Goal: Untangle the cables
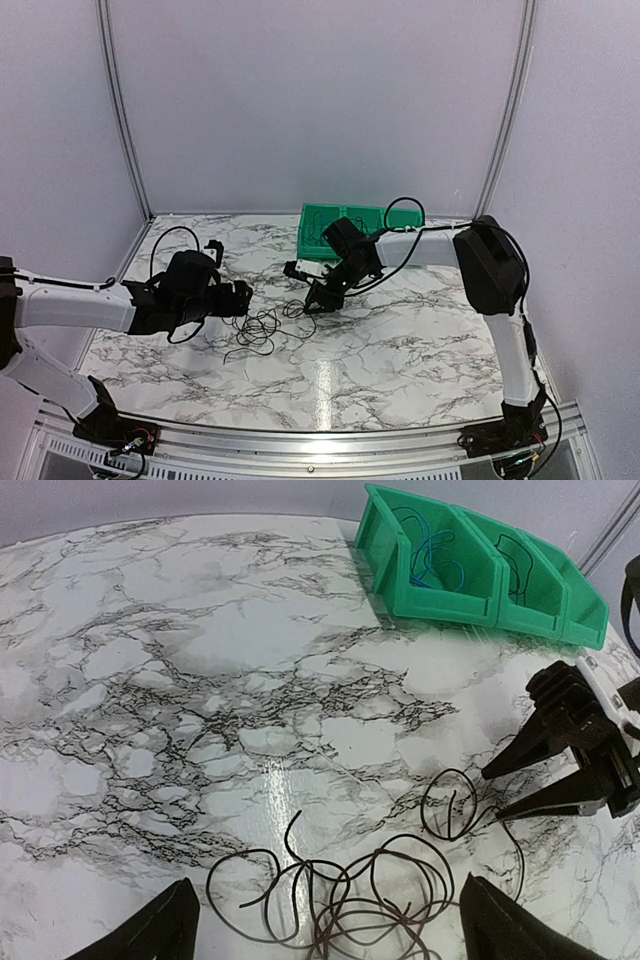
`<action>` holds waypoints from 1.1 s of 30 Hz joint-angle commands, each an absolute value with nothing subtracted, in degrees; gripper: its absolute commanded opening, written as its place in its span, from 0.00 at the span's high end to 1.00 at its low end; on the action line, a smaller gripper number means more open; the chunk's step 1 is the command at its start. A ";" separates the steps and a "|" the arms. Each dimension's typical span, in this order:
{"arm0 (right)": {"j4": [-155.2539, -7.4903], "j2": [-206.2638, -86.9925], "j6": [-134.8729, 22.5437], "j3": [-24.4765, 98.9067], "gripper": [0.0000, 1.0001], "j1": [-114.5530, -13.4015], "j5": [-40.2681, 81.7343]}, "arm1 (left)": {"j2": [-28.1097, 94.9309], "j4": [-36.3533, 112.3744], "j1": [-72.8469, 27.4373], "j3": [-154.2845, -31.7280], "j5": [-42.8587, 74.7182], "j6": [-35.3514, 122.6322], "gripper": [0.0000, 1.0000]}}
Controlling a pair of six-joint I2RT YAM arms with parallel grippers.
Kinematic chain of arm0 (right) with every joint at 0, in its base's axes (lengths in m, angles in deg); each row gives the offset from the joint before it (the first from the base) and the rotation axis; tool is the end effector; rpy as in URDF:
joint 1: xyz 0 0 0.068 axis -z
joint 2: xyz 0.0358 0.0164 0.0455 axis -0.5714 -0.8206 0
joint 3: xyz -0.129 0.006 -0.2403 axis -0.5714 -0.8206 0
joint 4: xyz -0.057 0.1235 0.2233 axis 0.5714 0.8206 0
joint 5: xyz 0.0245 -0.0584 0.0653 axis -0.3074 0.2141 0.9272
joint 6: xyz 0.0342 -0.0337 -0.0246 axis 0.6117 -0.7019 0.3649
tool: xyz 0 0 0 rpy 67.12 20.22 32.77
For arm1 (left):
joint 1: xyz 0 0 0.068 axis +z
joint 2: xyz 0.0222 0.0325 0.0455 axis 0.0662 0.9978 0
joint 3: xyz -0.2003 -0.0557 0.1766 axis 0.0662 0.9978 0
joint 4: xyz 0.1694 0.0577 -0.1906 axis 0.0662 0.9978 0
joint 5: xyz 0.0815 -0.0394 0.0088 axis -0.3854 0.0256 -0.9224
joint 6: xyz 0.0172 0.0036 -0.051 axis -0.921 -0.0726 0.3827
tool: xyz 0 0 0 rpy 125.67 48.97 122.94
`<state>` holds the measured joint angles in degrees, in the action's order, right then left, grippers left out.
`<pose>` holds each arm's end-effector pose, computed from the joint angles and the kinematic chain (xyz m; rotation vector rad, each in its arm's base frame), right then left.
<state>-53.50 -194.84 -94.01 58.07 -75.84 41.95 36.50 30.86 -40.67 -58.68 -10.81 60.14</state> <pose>0.3482 0.3253 0.1432 -1.6652 2.0001 0.7234 0.2108 -0.1912 0.2019 0.1100 2.1131 -0.4234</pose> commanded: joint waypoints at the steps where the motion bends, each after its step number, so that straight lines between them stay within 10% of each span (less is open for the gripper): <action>1: -52.09 -196.34 -92.87 60.91 0.75 -76.50 43.64 | 35.27 24.86 -40.50 -56.91 -10.29 58.81 0.06; 6: -54.27 -194.16 -91.57 59.60 0.93 -76.51 43.90 | 37.96 20.46 -40.45 -56.64 -9.03 57.22 0.06; 15: -52.43 -196.55 -91.26 60.82 0.82 -76.55 44.19 | 43.70 17.66 -41.04 -58.60 -5.63 58.87 0.06; 23: -52.45 -196.42 -90.45 61.60 1.00 -76.52 44.92 | 48.67 15.17 -42.84 -61.09 -6.13 56.69 0.07; 33: -53.14 -190.69 -87.98 60.72 1.00 -76.52 48.60 | 52.77 13.02 -44.34 -63.34 -5.29 54.60 0.09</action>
<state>-52.43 -195.13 -89.76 59.38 -76.00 45.78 51.10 15.91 -43.67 -61.17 -6.07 56.46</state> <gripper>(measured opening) 0.019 0.925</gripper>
